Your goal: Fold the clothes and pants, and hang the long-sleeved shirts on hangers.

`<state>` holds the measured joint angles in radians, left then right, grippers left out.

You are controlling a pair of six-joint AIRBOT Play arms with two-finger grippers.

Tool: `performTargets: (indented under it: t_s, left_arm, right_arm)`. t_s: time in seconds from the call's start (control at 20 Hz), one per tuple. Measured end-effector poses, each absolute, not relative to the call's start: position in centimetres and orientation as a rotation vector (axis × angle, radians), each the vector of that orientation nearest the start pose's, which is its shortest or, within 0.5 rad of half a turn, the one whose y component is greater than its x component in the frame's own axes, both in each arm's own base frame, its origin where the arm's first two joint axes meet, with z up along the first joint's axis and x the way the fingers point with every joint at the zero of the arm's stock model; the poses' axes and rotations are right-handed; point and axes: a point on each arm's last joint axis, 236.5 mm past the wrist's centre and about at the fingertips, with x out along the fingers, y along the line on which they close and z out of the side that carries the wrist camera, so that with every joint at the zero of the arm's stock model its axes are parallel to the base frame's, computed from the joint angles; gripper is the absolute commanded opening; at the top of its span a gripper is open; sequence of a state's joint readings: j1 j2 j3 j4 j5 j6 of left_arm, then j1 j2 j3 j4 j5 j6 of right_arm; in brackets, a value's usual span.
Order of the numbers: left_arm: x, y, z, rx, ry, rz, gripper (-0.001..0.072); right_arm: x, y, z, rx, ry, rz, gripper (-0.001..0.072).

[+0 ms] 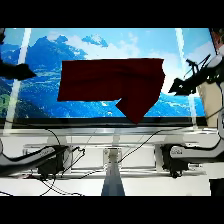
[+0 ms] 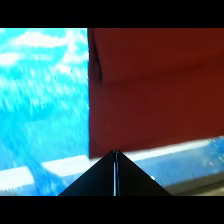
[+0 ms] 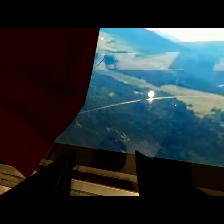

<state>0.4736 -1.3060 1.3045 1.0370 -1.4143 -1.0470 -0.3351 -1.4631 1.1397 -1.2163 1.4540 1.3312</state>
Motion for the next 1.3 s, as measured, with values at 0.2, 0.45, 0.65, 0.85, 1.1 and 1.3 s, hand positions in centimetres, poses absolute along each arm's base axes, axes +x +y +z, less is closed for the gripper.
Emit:
performTargets:
  t_s: [0.2,0.45,0.65,0.85,1.1,1.3]
  left_arm:
    - [34.7,6.6,5.3,-0.397,1.087,-0.223,0.057]
    - [33.5,6.4,0.8,-0.503,1.106,-0.175,0.0572]
    - [33.5,6.0,-2.6,-0.605,1.156,-0.176,0.0571]
    - [34.1,4.5,-5.6,-0.711,1.201,-0.216,0.0569]
    - [34.7,1.3,-8.8,-0.702,1.271,-0.292,0.0499]
    - [35.4,-0.4,-10.2,-0.648,1.284,-0.319,0.0206]
  right_arm:
    - [27.6,2.3,-8.1,0.635,1.593,0.203,0.0412]
    - [25.1,7.7,-11.3,0.837,1.555,0.195,0.0411]
    - [25.3,10.5,-12.5,0.805,1.514,0.201,0.0214]
    - [27.3,10.6,-13.0,0.702,1.429,0.203,0.001]
    - [30.2,10.3,-11.3,0.571,1.351,0.268,0.0009]
    - [31.9,10.6,-8.9,0.522,1.304,0.323,0.0009]
